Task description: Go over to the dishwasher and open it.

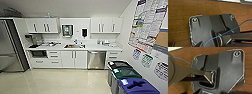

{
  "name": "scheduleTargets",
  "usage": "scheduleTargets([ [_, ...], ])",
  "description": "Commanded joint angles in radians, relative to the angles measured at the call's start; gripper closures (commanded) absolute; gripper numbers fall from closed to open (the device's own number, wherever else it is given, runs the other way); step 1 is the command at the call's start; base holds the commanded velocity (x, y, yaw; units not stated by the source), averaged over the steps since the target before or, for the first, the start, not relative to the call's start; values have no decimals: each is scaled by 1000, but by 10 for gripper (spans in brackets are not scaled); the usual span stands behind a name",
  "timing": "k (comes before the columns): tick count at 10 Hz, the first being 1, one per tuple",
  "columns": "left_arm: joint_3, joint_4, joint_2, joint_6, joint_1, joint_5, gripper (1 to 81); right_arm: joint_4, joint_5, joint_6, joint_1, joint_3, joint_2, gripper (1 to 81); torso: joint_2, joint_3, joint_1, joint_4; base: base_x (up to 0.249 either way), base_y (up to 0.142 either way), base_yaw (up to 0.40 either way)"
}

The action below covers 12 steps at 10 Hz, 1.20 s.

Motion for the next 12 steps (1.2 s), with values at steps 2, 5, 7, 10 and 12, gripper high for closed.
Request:
scheduleTargets([
  [2,10,4,-23,-3,-53,43,10,-14,-43,-4,46,10,-21,10,0,0,0,0,95,0,0],
  [5,10,4,-23,-2,-53,43,10,-14,-43,-4,47,9,-20,10,0,0,0,0,97,0,0],
  [7,10,4,-23,-2,-53,43,10,-14,-43,-4,47,9,-18,10,0,0,0,0,98,0,0],
  [10,10,6,-23,-2,-53,43,10,-14,-43,-4,49,9,-18,10,0,0,0,0,100,0,0],
  [12,10,4,-23,-2,-53,43,10,-14,-43,-4,49,6,-18,10,0,0,0,0,101,0,0],
])
